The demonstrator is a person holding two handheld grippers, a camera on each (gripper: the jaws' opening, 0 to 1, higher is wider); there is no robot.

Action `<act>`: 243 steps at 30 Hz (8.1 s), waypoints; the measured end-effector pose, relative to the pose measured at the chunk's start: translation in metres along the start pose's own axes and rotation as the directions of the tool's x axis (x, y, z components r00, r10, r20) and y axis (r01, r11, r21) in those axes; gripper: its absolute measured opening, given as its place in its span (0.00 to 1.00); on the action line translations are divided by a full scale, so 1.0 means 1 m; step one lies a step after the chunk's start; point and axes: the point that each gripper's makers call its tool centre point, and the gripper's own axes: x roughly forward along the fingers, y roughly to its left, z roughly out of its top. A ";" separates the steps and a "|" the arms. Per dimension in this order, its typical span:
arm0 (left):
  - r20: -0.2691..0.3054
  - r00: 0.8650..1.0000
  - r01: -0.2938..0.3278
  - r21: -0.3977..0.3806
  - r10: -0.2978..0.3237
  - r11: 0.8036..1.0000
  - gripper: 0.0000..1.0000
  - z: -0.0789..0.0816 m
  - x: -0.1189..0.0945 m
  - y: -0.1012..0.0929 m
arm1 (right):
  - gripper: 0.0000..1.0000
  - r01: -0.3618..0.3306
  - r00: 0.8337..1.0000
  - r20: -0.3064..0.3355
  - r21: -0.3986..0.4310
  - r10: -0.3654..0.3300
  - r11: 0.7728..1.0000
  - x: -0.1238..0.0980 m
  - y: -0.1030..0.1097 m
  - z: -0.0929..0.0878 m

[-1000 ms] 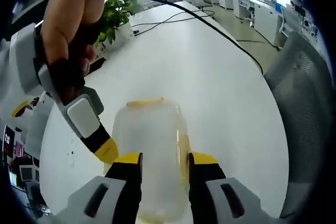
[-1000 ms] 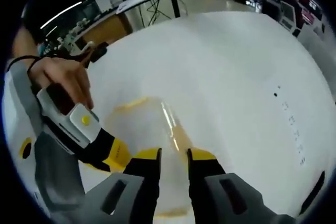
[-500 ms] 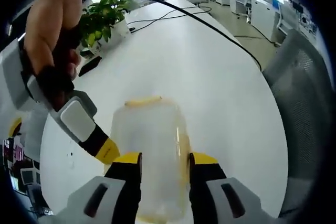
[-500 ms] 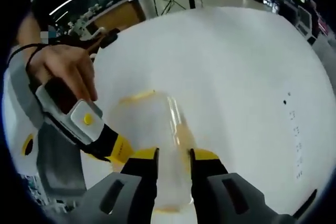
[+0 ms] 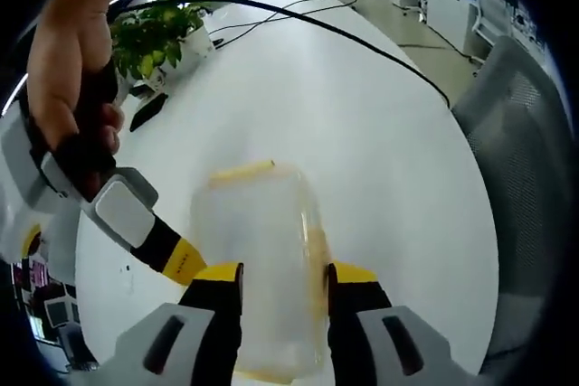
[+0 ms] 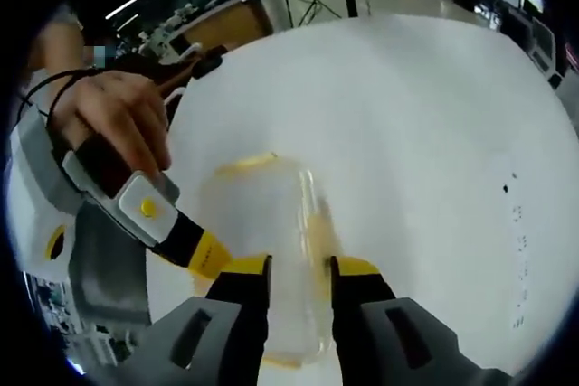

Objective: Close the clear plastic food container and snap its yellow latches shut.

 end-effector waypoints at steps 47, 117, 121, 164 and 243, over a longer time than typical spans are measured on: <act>0.020 0.999 -0.026 -0.056 0.027 0.998 0.28 0.000 0.002 0.003 | 0.29 -0.118 0.993 -0.005 -0.033 0.118 0.992 0.008 0.007 0.002; 0.058 0.975 -0.178 -0.376 0.215 0.910 0.34 -0.026 -0.074 0.005 | 0.39 0.176 0.966 0.169 0.125 -0.196 0.976 -0.040 0.064 0.008; 0.058 0.959 -0.235 -0.379 0.277 0.895 0.33 -0.035 -0.078 0.010 | 0.38 0.225 0.946 0.205 0.143 -0.251 0.964 -0.040 0.067 0.009; 0.036 0.895 -0.295 -0.699 0.444 0.651 0.41 -0.079 -0.050 -0.005 | 0.46 0.459 0.606 0.357 0.574 -0.711 0.678 -0.026 0.072 -0.081; -0.053 0.861 -0.324 -0.824 0.506 0.465 0.40 -0.133 -0.083 -0.020 | 0.48 0.504 0.580 0.313 0.587 -0.752 0.633 -0.011 0.072 -0.039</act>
